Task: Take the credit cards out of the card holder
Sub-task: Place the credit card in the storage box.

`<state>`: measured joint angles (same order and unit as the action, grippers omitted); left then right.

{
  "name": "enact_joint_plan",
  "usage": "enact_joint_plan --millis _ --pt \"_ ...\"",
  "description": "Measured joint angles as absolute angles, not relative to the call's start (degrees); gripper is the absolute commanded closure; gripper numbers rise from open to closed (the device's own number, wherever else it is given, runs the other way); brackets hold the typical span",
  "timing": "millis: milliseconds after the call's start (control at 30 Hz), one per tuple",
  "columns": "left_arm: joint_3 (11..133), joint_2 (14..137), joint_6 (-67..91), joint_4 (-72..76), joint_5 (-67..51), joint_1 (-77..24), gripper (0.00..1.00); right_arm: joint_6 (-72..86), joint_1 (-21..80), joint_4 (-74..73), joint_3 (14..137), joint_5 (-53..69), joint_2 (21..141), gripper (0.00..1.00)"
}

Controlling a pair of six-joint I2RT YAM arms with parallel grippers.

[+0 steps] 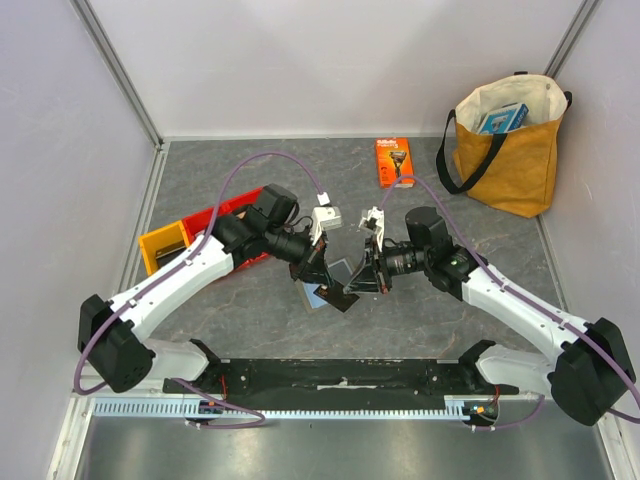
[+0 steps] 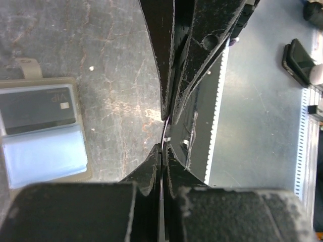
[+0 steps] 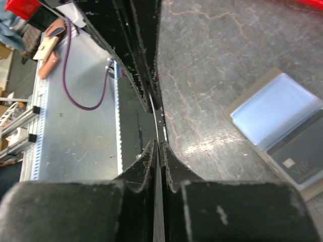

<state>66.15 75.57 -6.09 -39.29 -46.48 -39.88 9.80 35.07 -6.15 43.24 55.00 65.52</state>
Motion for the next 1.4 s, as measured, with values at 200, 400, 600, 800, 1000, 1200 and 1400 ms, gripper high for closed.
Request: enact_joint_plan --millis 200,400,600,800,1000,1200,1400 --pt "63.0 71.8 -2.6 -37.4 -39.4 -38.3 0.98 11.0 34.9 -5.6 43.2 49.6 65.1 0.34" --pt "55.9 62.3 3.7 -35.6 -34.0 -24.9 0.98 12.1 34.3 -4.9 43.2 42.0 62.0 0.05" --pt "52.5 53.5 7.6 -38.2 -27.8 -8.7 0.98 14.8 34.2 -1.7 40.6 36.6 59.6 0.02" --pt "53.8 53.5 9.1 -43.7 -21.3 6.1 0.98 15.9 39.6 -1.0 37.5 29.1 56.2 0.02" --pt "56.2 58.7 9.0 -46.7 -18.8 20.3 0.98 15.1 47.1 -1.4 37.4 21.7 51.1 0.02" --pt "61.5 67.6 9.0 -48.5 -19.7 29.0 0.98 13.9 52.2 -2.4 37.4 17.1 48.9 0.02" --pt "70.4 73.8 8.8 -51.9 -19.3 32.4 0.98 12.6 56.1 -3.6 37.1 13.1 46.0 0.02"
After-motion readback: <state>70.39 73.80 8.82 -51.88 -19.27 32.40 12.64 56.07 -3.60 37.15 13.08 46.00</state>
